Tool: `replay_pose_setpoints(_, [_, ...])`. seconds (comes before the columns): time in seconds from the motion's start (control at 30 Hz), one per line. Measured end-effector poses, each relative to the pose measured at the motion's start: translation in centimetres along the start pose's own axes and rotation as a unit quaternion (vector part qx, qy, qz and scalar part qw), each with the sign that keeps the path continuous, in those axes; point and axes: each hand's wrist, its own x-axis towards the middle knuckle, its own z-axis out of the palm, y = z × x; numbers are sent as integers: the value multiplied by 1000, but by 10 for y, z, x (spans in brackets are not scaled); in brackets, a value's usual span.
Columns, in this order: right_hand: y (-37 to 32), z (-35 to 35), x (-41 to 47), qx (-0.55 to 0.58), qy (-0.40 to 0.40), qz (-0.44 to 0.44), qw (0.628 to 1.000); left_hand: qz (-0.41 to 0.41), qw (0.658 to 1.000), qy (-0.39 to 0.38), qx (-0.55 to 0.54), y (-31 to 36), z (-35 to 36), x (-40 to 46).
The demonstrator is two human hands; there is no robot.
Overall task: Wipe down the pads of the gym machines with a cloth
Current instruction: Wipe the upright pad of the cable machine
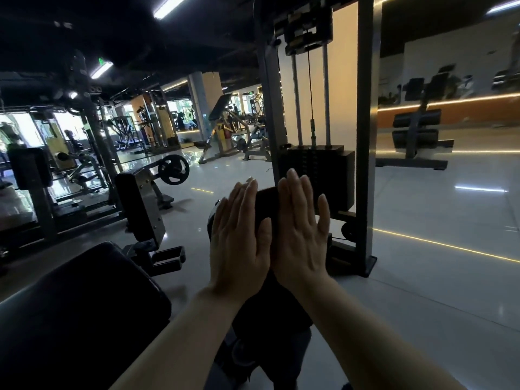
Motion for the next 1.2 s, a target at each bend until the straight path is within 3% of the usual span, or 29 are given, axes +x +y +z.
replay_pose_setpoints(0.13, [6,-5,15,88,39,85,992,30,998,12,54,-6,5,0])
replay_pose_setpoints(0.3, [8,2,9,131,116,0,985,64,993,8,97,-15,9,0])
replay_pose_setpoints(0.37, [13,7,-4,154,107,11,982,72,992,9,106,-15,10,0])
replay_pose_setpoints(0.63, [33,24,-99,267,27,197,943,84,986,50,135,-14,17,2])
replay_pose_setpoints(0.83, [25,44,-151,287,6,330,899,80,985,57,144,-13,17,0])
replay_pose_setpoints(1.03, [-17,50,-165,297,73,476,825,84,985,50,143,-12,14,0])
replay_pose_setpoints(1.2, [-30,47,-165,296,88,507,805,82,985,42,143,-13,13,0])
